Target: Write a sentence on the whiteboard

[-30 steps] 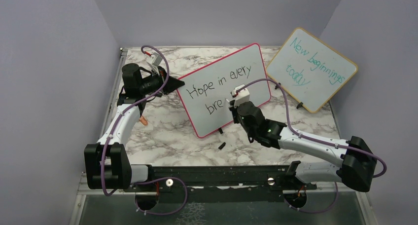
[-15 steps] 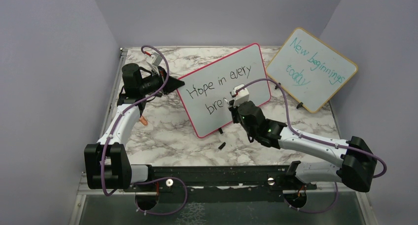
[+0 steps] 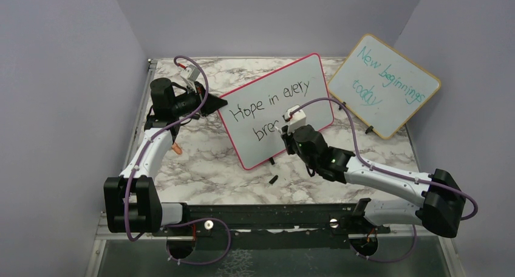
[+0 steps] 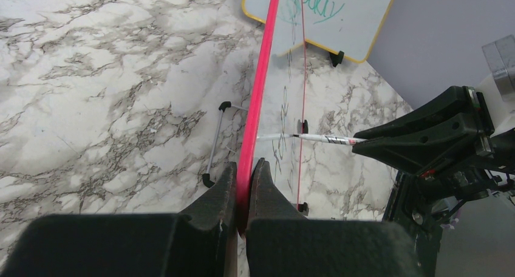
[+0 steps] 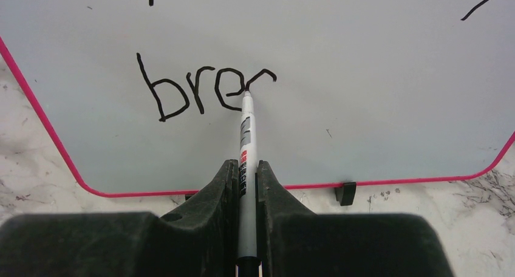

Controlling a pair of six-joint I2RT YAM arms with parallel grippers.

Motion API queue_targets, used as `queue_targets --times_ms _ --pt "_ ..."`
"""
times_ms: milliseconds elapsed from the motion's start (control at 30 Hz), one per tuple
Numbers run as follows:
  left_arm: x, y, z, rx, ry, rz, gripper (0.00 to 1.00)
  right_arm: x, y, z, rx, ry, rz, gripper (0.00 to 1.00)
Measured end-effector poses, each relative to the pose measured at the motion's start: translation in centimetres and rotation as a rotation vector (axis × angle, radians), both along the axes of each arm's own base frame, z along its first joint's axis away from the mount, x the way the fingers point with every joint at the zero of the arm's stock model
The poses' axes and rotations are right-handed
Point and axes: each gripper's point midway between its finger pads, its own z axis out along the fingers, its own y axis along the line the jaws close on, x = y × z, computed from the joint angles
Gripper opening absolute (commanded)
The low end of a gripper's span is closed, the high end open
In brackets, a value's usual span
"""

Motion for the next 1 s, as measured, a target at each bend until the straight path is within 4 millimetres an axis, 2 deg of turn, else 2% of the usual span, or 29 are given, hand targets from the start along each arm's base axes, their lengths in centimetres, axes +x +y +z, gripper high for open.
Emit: queue_targets --times_ms 400,1000 --pt "0.0 0.0 0.0 0.0 0.0 0.0 0.0 -0.5 -0.7 -1.3 -0.047 0.034 -0.003 0.01" --pt "0.0 0.0 0.0 0.0 0.001 0.0 0.0 0.1 -1.7 -1.2 -0.06 0.022 -0.045 0.01"
